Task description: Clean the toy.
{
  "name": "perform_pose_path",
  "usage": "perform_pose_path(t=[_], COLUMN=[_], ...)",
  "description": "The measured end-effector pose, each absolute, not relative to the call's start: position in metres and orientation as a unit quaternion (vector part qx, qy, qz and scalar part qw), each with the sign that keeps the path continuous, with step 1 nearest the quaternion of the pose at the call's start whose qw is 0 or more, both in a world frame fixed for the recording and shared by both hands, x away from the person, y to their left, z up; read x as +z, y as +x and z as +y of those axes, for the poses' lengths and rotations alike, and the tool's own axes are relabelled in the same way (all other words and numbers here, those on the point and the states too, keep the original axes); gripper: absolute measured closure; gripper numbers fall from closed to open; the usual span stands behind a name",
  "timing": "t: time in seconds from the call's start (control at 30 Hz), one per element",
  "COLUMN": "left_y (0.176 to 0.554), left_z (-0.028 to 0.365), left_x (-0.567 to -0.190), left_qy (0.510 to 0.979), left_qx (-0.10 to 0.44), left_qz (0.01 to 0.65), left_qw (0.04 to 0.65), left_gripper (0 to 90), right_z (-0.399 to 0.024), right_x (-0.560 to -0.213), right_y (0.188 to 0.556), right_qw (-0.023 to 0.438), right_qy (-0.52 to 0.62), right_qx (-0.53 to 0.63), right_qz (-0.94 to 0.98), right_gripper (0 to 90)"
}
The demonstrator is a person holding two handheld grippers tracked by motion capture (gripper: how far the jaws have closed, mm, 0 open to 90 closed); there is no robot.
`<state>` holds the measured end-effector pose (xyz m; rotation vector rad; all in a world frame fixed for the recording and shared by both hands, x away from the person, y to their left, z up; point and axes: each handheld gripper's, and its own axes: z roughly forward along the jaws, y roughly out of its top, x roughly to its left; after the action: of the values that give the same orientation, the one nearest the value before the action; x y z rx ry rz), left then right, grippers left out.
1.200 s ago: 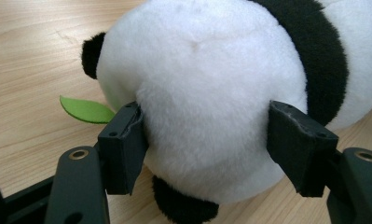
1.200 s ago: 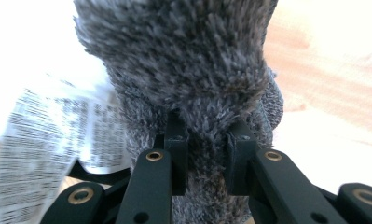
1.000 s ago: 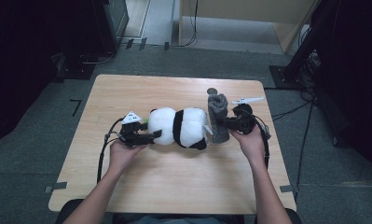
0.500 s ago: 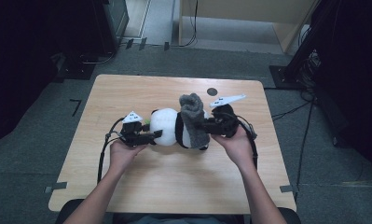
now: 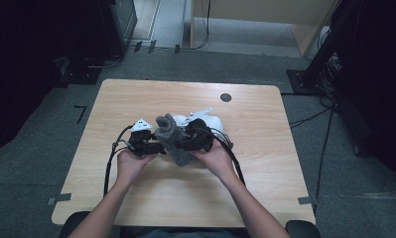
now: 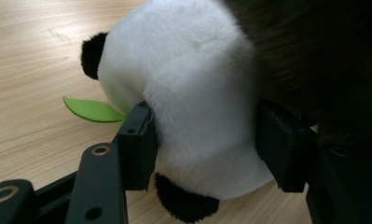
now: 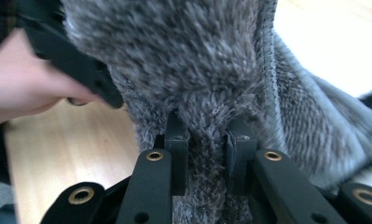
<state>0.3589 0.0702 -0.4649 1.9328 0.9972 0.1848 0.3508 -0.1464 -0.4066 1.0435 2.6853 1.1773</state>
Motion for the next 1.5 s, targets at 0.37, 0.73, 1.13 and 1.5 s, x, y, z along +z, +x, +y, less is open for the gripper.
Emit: perform_pose_path(t=[0.37,0.73,1.13,1.5], left_y=[0.359,0.358,0.358,0.358], left_z=[0.069,0.065,0.065,0.065], left_x=[-0.466,-0.466,-0.466,-0.466], left_qy=[0.79,0.797,0.796,0.795], left_qx=[0.083,0.096,0.094,0.094], left_qz=[0.405,0.398,0.398,0.399], left_qw=[0.452,0.443,0.446,0.447], left_gripper=[43.1,43.5,43.6,43.6], right_z=[-0.149,-0.185,-0.23,-0.271], right_x=[-0.422,-0.413,-0.404,-0.4], right_y=[0.35,0.33,0.314,0.312], right_qw=[0.027,0.047,0.068,0.087], right_qy=[0.333,0.34,0.37,0.415], right_qx=[0.349,0.327,0.314,0.318], right_qz=[0.875,0.88,0.872,0.848], right_gripper=[76.7,76.7,76.2,76.3])
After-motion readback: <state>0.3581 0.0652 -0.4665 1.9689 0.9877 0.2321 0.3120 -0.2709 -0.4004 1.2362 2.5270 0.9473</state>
